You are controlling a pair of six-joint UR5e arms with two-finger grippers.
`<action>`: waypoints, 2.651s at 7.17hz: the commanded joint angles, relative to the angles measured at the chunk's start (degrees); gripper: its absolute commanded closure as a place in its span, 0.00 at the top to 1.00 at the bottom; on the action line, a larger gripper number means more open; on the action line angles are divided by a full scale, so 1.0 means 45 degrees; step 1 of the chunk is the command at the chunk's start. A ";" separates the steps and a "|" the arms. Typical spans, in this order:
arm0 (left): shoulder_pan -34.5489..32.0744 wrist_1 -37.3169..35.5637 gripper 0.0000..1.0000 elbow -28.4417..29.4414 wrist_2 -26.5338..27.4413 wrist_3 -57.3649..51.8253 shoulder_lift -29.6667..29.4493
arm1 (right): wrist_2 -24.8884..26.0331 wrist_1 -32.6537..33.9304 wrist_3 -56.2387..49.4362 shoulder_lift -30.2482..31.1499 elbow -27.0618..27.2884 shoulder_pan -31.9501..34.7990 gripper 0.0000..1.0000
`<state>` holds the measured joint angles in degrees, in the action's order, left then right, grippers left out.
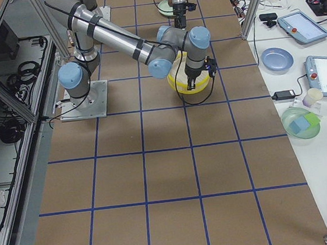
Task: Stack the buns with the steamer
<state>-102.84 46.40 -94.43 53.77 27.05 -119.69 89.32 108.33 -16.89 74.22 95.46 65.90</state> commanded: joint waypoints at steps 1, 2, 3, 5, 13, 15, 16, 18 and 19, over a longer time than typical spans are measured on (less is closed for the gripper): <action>-0.0251 -0.0019 1.00 0.0008 0.0004 0.1150 0.0095 | 0.0015 0.0029 0.0003 0.0012 0.0057 0.0024 0.00; -0.0387 0.0000 1.00 0.0027 0.0004 0.1370 0.0190 | 0.0015 0.0049 -0.0016 -0.0008 0.0057 0.0024 0.00; -0.0350 0.0233 1.00 0.0066 0.0197 0.1237 0.0346 | -0.0004 -0.0009 0.0138 0.0031 0.0076 0.0024 0.00; 0.0737 0.1377 1.00 0.0164 0.1499 -0.0298 0.0948 | -0.0063 -0.0088 0.1303 0.0400 0.0096 0.1052 0.00; 0.6091 0.7481 1.00 0.0479 0.8187 -1.3666 0.2575 | -0.0162 0.0807 0.7526 -0.0553 0.0115 0.5591 0.00; 0.6252 0.5094 1.00 -0.0514 0.8788 -1.3725 0.1835 | -0.0180 0.0791 0.7425 -0.0652 0.0115 0.5590 0.00; 0.6252 0.4557 1.00 -0.0635 0.9199 -1.3745 0.1310 | -0.0180 0.0675 0.7386 -0.0710 0.0135 0.5590 0.00; 0.6387 0.4474 1.00 -0.0617 0.9203 -1.3609 0.0682 | -0.0200 0.0596 0.7387 -0.0673 0.0657 0.5590 0.00; 0.6543 0.4473 1.00 -0.0559 0.9126 -1.3512 0.0486 | -0.0219 0.0808 0.7366 -0.0633 0.0875 0.5532 0.00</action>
<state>-74.09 66.79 -97.10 95.00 -34.19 -116.19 88.40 111.31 16.44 71.18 97.97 90.99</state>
